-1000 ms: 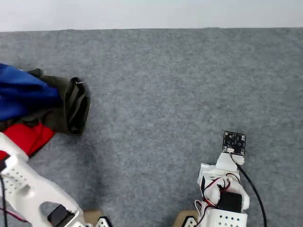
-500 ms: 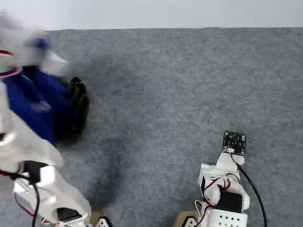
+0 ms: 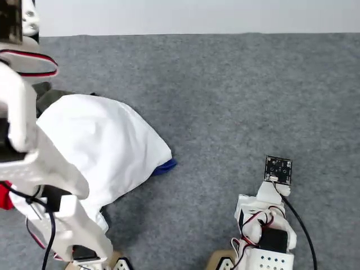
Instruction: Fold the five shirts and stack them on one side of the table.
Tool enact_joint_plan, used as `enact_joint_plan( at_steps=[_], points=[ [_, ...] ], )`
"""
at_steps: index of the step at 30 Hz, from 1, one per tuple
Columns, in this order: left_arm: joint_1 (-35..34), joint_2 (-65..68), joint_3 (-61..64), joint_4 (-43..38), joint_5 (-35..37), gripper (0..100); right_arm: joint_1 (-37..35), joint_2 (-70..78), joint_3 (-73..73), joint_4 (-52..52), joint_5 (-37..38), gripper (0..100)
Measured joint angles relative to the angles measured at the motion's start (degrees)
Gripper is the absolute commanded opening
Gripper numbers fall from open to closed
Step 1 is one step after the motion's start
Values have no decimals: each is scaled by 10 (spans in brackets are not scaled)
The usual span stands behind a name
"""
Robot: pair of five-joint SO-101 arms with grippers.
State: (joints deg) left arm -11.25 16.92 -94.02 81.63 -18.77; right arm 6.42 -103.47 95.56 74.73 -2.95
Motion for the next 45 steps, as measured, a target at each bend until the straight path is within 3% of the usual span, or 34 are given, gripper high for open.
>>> enact_joint_plan(
  at_steps=[6, 13, 17, 22, 30, 37, 45],
  points=[
    [-24, 53, 11, 161, -21, 9, 0, 0, 0, 0, 0, 9],
    [-54, 52, 120, 177, -21, 62, 0, 0, 0, 0, 0, 9],
    [-35, 7, 252, 177, -21, 62, 0, 0, 0, 0, 0, 9],
    [42, -69, 485, 177, -22, 64, 0, 0, 0, 0, 0, 9],
    [177, -81, 783, 149, -32, 190, 0, 0, 0, 0, 0, 9],
    [243, -8, 850, 84, -32, 203, 0, 0, 0, 0, 0, 9],
    [256, 112, 851, 4, -31, 184, 0, 0, 0, 0, 0, 9]
  ],
)
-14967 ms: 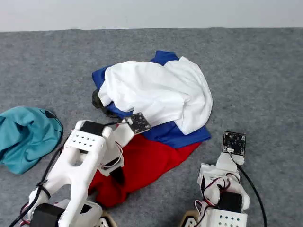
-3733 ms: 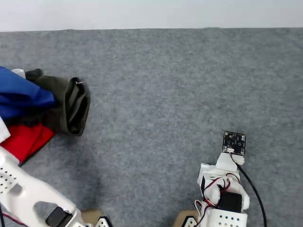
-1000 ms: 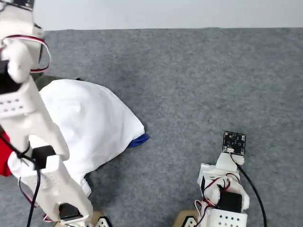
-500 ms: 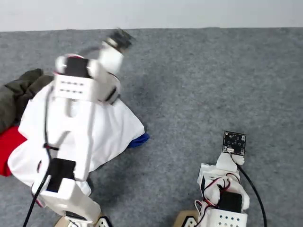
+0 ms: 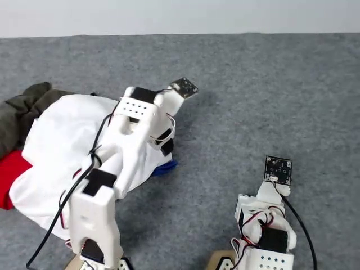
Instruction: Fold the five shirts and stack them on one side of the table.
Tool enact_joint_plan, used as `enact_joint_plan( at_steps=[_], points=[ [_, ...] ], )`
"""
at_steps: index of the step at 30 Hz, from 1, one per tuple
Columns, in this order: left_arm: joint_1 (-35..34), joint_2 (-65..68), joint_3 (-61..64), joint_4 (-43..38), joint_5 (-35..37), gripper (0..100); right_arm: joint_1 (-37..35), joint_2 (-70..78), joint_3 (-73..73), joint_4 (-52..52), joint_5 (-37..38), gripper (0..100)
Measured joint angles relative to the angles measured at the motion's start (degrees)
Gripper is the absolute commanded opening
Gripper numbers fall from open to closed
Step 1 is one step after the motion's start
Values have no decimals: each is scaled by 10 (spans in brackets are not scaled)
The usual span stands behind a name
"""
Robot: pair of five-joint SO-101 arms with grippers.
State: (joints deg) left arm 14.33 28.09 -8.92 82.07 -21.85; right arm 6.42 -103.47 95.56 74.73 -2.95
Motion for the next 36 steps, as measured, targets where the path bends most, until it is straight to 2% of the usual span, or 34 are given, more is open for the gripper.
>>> enact_joint_plan(
  at_steps=[8, 14, 21, 26, 36],
  points=[
    [0, 35, 0, -24, -2, 4, 0, 0, 0, 0, 0, 9],
    [-6, 38, -1, -22, -6, 5, 0, 0, 0, 0, 0, 9],
    [-49, -20, -28, 35, -4, 13, 0, 0, 0, 0, 0, 9],
    [-18, -26, -28, 106, -40, 109, 0, 0, 0, 0, 0, 9],
    [11, 15, -28, 104, -47, 138, 0, 0, 0, 0, 0, 9]
  ],
)
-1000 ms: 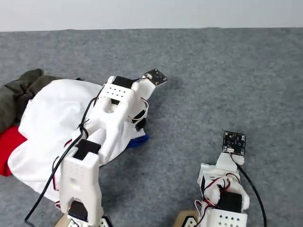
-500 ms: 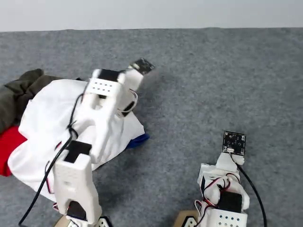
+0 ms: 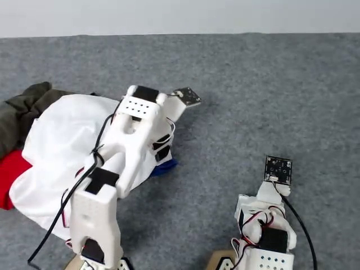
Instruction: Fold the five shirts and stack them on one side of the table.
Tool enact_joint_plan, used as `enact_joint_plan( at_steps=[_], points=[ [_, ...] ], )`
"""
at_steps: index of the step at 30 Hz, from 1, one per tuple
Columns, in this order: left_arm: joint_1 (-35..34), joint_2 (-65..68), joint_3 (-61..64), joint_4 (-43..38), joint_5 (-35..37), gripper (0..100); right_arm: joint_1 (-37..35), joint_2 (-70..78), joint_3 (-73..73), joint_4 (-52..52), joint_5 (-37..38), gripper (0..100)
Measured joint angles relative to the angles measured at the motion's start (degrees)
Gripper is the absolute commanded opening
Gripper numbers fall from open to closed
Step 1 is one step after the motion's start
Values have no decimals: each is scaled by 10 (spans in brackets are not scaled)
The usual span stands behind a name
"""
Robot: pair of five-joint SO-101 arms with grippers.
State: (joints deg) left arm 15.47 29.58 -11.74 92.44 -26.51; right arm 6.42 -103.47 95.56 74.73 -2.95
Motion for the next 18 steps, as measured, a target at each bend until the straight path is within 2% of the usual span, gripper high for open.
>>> enact_joint_plan(
  at_steps=[6, 10, 18],
  points=[
    [19, 46, 0, -26, 0, 130, 0, 0, 0, 0, 0, 9],
    [16, 54, 0, -51, 1, 7, 0, 0, 0, 0, 0, 9],
    [-20, 28, 0, -55, 3, 5, 0, 0, 0, 0, 0, 9]
  ],
)
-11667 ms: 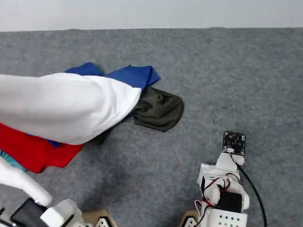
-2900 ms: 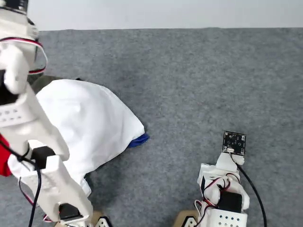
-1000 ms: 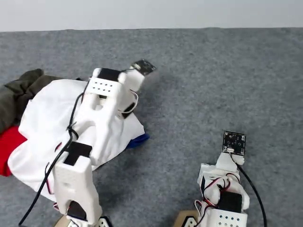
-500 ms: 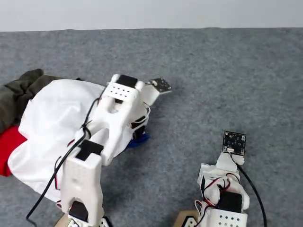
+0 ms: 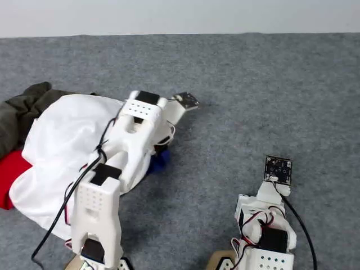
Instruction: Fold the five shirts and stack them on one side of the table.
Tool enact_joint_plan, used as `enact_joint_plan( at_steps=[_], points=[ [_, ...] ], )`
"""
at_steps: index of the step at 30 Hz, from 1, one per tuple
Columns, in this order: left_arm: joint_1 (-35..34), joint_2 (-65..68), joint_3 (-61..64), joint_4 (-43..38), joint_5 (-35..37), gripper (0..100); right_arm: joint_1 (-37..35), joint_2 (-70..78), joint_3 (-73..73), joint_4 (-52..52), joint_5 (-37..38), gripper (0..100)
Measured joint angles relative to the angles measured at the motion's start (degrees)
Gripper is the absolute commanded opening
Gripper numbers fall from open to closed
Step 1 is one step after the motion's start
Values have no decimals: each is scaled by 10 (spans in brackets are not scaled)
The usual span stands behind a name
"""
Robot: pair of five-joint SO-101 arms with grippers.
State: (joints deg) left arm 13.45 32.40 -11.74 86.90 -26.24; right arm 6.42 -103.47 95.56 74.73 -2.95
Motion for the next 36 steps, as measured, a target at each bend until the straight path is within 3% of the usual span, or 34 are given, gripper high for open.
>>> enact_joint_plan(
  at_steps=[12, 19, 24, 36],
  points=[
    [-47, -209, 0, 53, 0, 5, 0, 0, 0, 0, 0, 9],
    [-96, -262, 2, 83, -13, 13, 0, 0, 0, 0, 0, 9],
    [-98, -240, 62, 84, -46, 150, 0, 0, 0, 0, 0, 9],
    [-88, -57, 90, 53, -41, 159, 0, 0, 0, 0, 0, 9]
  ],
)
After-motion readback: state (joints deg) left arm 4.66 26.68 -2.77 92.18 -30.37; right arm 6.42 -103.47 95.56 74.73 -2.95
